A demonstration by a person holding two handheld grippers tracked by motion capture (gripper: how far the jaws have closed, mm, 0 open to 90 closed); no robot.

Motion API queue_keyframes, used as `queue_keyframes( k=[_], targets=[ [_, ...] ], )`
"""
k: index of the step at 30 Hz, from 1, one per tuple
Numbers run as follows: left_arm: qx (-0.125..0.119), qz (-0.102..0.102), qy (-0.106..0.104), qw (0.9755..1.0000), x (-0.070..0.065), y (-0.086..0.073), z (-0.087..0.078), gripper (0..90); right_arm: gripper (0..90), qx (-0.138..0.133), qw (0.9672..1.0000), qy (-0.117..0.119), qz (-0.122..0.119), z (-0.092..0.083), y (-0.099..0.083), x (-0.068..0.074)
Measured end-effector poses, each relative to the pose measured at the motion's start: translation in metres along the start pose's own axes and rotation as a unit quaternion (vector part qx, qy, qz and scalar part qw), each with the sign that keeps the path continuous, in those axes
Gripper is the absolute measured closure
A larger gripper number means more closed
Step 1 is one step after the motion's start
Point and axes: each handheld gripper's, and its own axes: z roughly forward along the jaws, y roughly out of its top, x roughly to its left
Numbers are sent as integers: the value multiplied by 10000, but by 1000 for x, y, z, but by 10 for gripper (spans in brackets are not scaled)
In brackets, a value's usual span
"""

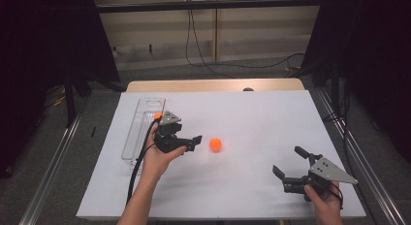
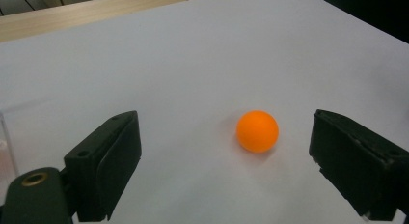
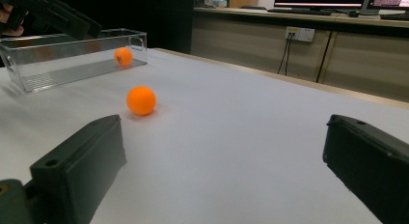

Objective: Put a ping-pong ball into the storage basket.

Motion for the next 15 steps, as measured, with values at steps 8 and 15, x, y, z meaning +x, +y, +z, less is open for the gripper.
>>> queue_keyframes(
  k=[8, 15],
  targets=[
    [40, 12, -45, 10000, -5, -1, 7, 111, 6, -1, 10000, 12, -45, 0, 0, 1],
    [61, 61, -76, 9999, -8, -2, 13, 111, 6, -4, 10000, 15, -18, 0, 0, 0]
  ],
)
